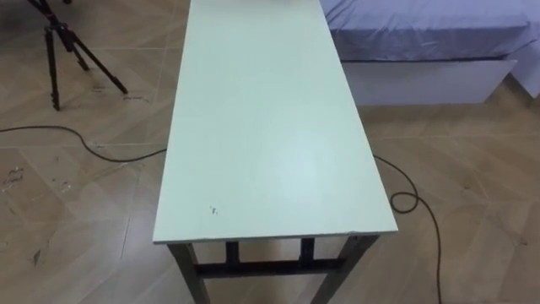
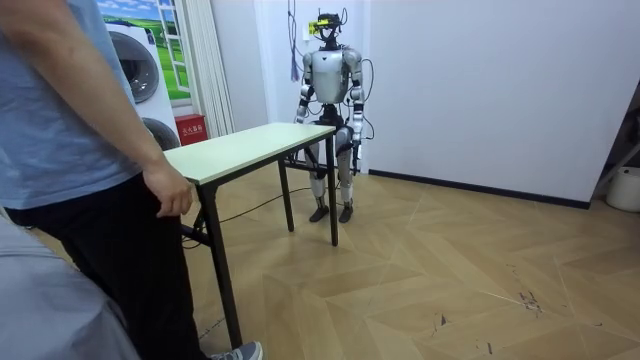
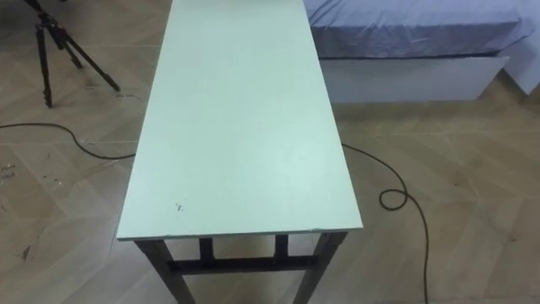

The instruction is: Move table with human

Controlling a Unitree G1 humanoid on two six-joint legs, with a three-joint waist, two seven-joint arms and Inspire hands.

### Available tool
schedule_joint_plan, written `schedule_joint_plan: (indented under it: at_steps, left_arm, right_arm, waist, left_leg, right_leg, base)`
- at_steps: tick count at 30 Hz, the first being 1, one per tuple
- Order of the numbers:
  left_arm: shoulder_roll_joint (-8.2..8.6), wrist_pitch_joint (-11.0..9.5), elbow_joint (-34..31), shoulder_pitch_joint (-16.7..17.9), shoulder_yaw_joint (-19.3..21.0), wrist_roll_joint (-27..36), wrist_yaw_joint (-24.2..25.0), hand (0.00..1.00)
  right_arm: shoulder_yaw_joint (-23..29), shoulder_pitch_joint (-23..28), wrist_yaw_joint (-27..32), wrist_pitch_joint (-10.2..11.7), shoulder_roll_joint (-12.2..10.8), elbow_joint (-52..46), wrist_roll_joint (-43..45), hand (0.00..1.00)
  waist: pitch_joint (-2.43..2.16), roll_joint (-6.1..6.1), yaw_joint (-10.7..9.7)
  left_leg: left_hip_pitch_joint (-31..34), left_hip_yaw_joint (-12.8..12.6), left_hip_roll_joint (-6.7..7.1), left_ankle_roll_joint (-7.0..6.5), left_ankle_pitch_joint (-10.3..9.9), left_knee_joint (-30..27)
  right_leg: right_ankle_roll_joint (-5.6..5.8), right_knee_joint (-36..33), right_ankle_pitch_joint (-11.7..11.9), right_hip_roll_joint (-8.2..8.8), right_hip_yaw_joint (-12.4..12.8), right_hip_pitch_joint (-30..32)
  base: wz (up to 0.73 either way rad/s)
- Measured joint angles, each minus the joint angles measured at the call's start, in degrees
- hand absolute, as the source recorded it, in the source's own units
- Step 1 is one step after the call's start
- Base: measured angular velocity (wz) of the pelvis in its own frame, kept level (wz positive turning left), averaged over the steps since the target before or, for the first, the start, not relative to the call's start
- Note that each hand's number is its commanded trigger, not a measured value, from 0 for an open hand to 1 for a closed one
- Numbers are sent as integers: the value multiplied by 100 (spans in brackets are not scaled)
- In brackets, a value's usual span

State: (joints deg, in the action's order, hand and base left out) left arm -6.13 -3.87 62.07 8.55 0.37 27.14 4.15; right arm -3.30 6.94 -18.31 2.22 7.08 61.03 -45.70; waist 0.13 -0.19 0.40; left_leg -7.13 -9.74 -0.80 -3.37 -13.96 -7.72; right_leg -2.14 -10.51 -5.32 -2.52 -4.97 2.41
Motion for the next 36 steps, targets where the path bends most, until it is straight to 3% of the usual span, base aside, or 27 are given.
schedule_joint_plan:
  at_steps: [5, 10, 15, 22, 28, 32, 36]
  left_arm:
    - [-91, 112, -483, 171, -447, 629, 261, 0]
    - [-144, 216, -1522, 701, -932, 1522, 573, 0]
    - [-433, 262, -3250, 1343, -1638, 2986, 765, 0]
    - [-699, 271, -4861, 1599, -2626, 4219, 1037, 0]
    - [-950, 305, -5096, 1585, -3145, 4538, 1306, 0]
    - [-1121, 310, -5224, 1595, -3281, 4771, 1428, 0]
    - [-1188, 306, -5249, 1514, -3397, 5058, 1467, 0]
  right_arm:
    - [-224, 214, -154, -41, 21, -648, -201, 0]
    - [-511, 868, -501, -118, 40, -1745, -844, 0]
    - [-1079, 1716, -649, -157, 291, -3494, -1572, 0]
    - [-2022, 1858, -1077, -293, 460, -4545, -2250, 0]
    - [-2484, 1759, -1150, -309, 874, -4890, -2420, 0]
    - [-2565, 1697, -1144, -306, 1057, -4949, -2501, 0]
    - [-2709, 1675, -1132, -298, 1193, -5154, -2807, 0]
  waist:
    - [-4, 6, 1]
    - [3, 111, -9]
    - [39, 161, -34]
    - [30, 158, -24]
    - [16, 183, -17]
    - [-26, 218, -21]
    - [-13, 225, -26]
  left_leg:
    - [129, 198, 15, 1, 0, -16]
    - [146, 307, 10, 1, 0, -29]
    - [248, 378, 31, 0, 0, -112]
    - [254, 392, 57, 1, -1, -143]
    - [271, 404, 54, 1, -1, -177]
    - [303, 403, 53, 1, -1, -182]
    - [284, 403, 46, 1, -1, -166]
  right_leg:
    - [5, -3, -26, 43, -185, 49]
    - [6, 3, -28, 59, -314, 24]
    - [10, -16, -35, 102, -382, 75]
    - [-3, -119, -72, 142, -433, 89]
    - [-9, -119, -75, 139, -446, 112]
    - [-9, -138, -75, 139, -445, 180]
    - [-9, -208, -75, 139, -447, 188]
  base:
    - [20]
    - [11]
    - [7]
    - [1]
    - [0]
    - [0]
    - [0]
